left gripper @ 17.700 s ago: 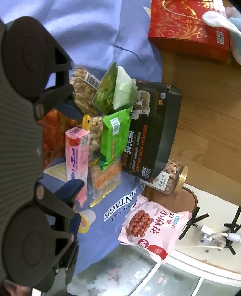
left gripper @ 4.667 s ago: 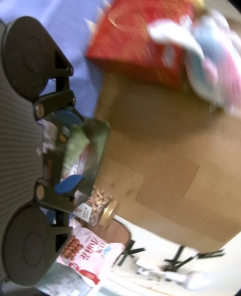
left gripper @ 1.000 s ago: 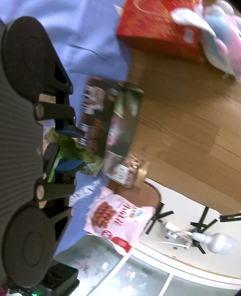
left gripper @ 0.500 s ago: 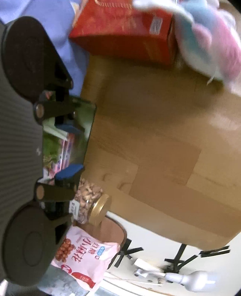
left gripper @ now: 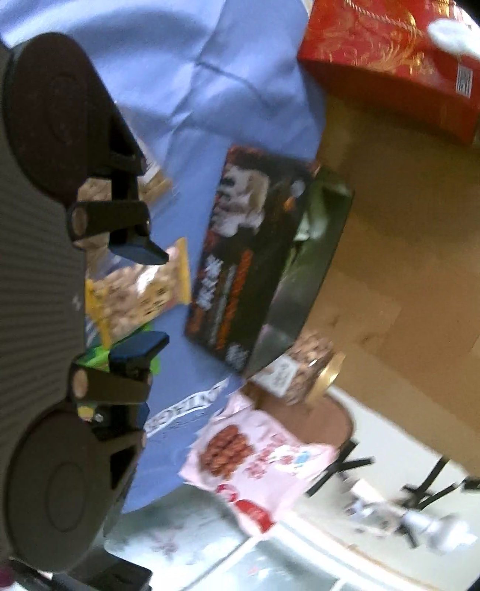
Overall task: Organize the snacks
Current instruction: 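Grasp the square green biscuit pack with the right gripper and lift it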
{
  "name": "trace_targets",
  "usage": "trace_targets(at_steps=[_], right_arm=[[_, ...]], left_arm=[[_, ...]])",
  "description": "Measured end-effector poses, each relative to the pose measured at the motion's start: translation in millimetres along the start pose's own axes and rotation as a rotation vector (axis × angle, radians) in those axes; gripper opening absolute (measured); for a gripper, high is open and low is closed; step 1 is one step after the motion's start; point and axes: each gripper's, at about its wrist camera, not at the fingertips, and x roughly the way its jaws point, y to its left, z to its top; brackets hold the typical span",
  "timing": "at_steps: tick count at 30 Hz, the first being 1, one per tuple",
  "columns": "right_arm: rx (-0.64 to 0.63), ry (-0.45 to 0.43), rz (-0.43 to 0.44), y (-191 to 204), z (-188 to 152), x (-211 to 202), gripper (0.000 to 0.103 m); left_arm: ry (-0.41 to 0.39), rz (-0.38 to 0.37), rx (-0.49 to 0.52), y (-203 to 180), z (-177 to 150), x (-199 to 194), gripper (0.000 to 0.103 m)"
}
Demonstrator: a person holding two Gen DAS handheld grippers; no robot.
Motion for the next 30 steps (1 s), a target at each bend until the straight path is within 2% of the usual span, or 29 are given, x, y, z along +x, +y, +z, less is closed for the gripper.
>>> trace_targets(at_steps=[5,8,10,11,12,16,20,21,24,27,30], right_arm=[[-0.147,0.009,-0.070,21.2,-15.5,-0.1,0.080],[-0.222,0.016,-0.134,29.5,-22.2,8.4,0.082],[-0.252,0.019,-0.141,31.5,-23.3,7.6,0.078],[-0.261,0.012,-0.147,31.8,-24.1,5.8,0.066],[-0.270,0.003,-0.168,32.2,-24.7,4.1,0.060],[-0.187,-0.024,-0.192,19.5,-21.5,-3.3,0.057],[-0.033,-0.103,-0.152,2.2,-17.8,-21.0,0.057],[-0.018,-0.126,-0.135,1.8,-17.9,-25.6,0.057],[-0.058,-0.153,-0.074,12.6,-16.3,-31.9,0.057],[-0.139,-0.135,-0.021,32.8,-18.4,-30.9,0.057],[-0.212,-0.117,-0.007,49.3,-21.7,-24.6,0.057]], left_arm=[[-0.017,0.001,0.093,-9.2,-18.5,6.0,0.045],[-0.017,-0.002,0.124,-11.7,-26.1,8.1,0.045],[-0.015,-0.005,0.132,-10.6,-27.3,9.3,0.045],[-0.012,-0.006,0.131,-9.7,-27.6,9.9,0.046],[-0.008,-0.006,0.128,-8.0,-28.0,10.4,0.048],[-0.002,-0.016,0.099,-1.6,-26.4,10.6,0.048],[-0.019,-0.044,0.067,3.1,-23.1,5.2,0.048],[-0.024,-0.055,0.057,4.6,-22.0,3.4,0.051],[-0.050,-0.082,0.023,9.2,-18.4,-4.0,0.055],[-0.074,-0.082,0.007,12.8,-14.3,-10.3,0.056],[-0.066,-0.089,-0.007,15.2,-12.2,-9.8,0.061]])
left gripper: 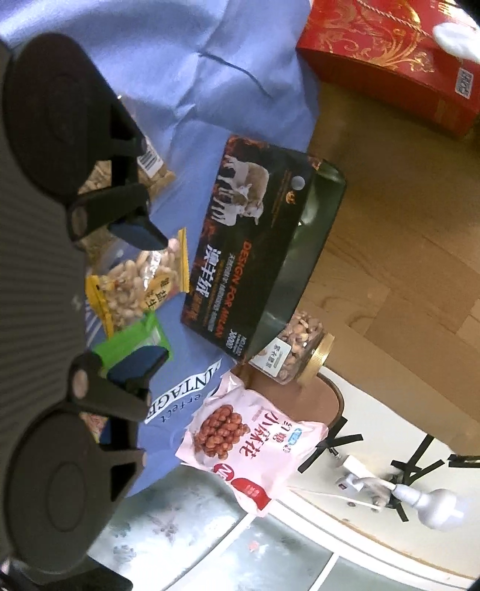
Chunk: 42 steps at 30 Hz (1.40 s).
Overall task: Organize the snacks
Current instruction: 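Grasp the square green biscuit pack with the right gripper and lift it, then carry the green biscuit pack over the tin and open the right gripper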
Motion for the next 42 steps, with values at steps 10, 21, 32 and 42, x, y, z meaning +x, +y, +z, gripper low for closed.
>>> trace_targets(at_steps=[10,21,32,42], right_arm=[[0.035,0.029,-0.026,2.3,5.0,17.4,0.057],[-0.018,-0.001,0.005,23.5,5.3,23.4,0.058],[0.054,0.104,0.062,12.9,2.0,33.1,0.071],[0.027,0.090,0.044,14.7,0.4,29.3,0.062]], left_arm=[[0.051,-0.080,-0.054,2.5,-3.6,4.9,0.082],[0.107,-0.058,-0.099,9.7,-9.5,17.8,0.039],[0.105,-0.043,-0.111,13.8,-10.6,20.8,0.031],[0.090,-0.038,-0.093,11.3,-9.8,17.5,0.030]])
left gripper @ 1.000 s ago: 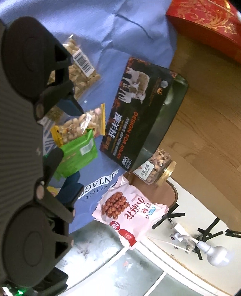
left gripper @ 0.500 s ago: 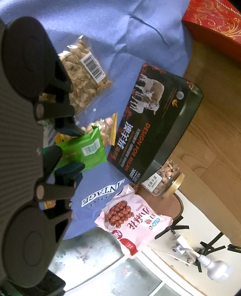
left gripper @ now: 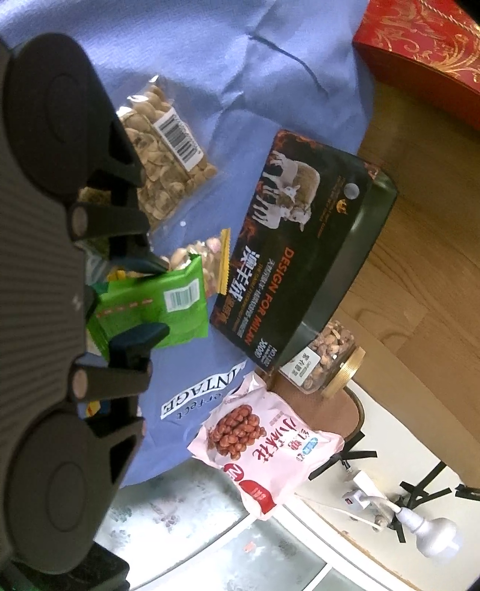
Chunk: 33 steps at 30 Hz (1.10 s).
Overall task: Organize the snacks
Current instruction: 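Carry the green biscuit pack over the tin and open the right gripper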
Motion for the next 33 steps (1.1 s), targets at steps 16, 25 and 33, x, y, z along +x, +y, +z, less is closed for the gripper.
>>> trace_targets(at_steps=[16,25,33], right_arm=[[-0.102,-0.240,-0.094,-5.8,55.8,-4.1,0.059],[-0.026,-0.175,-0.170,-47.5,107.6,62.7,0.061],[0.121,-0.235,-0.212,-73.3,47.8,-32.5,0.065]], left_arm=[[-0.146,0.006,0.124,-49.3,68.1,-19.4,0.031],[-0.141,0.176,0.159,-57.1,122.0,43.5,0.043],[-0.184,0.066,0.121,-49.8,84.4,-17.0,0.049]])
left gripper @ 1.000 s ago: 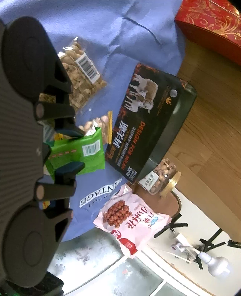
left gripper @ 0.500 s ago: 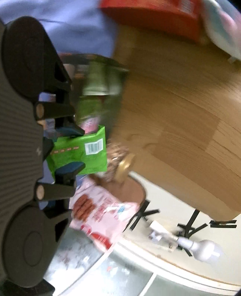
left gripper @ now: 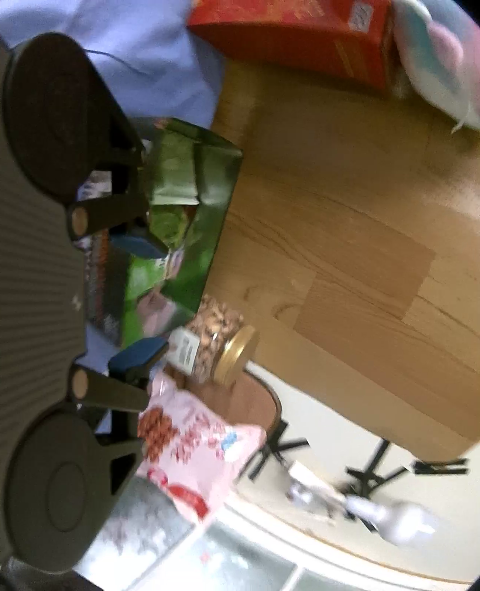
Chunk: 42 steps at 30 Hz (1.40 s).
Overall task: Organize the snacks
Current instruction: 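Carry the green biscuit pack over the tin and open the right gripper, then grasp the yellow round milk-tea cup with the right gripper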
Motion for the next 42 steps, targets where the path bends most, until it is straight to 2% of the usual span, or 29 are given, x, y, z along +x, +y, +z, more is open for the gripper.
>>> trace_targets(at_steps=[3,7,12,14,17,20,22,25,30,33,38,42], right_arm=[[0.050,0.039,-0.032,-19.3,-24.8,-32.5,0.075],[0.049,0.127,-0.046,-19.9,-52.8,-51.5,0.075],[0.004,0.210,-0.026,-3.9,-66.0,-42.7,0.075],[0.012,0.234,-0.028,-1.2,-66.5,-36.8,0.075],[0.049,0.288,-0.039,-0.9,-68.6,-20.7,0.075],[0.016,0.303,-0.054,4.7,-78.1,-12.5,0.050],[-0.020,0.299,-0.048,11.6,-78.2,-13.6,0.049],[-0.056,0.295,0.008,25.4,-77.4,-17.0,0.049],[-0.165,0.234,0.154,64.5,-72.6,-25.5,0.049],[-0.217,0.242,0.186,82.7,-72.3,-18.1,0.049],[-0.205,0.297,0.218,95.4,-75.6,-0.4,0.050],[-0.174,0.309,0.232,93.0,-75.7,-0.4,0.053]], left_arm=[[0.008,0.012,0.010,2.3,-18.9,-20.9,0.049],[0.056,0.036,0.048,1.9,-53.4,-31.4,0.049],[0.110,0.100,0.109,5.6,-91.5,-33.9,0.049],[0.118,0.124,0.105,11.0,-98.4,-35.9,0.049],[0.119,0.122,0.076,19.0,-102.8,-39.4,0.049],[0.118,0.099,0.079,18.7,-106.0,-38.6,0.049],[0.114,0.077,0.091,16.5,-107.8,-36.4,0.049],[0.120,0.043,0.080,17.9,-111.8,-32.9,0.049],[0.119,-0.010,0.000,34.2,-111.9,-33.6,0.049],[0.103,0.000,-0.005,36.9,-111.4,-35.8,0.054],[0.119,0.001,0.005,35.6,-112.6,-32.7,0.055],[0.125,0.004,0.038,29.3,-115.0,-33.4,0.057]])
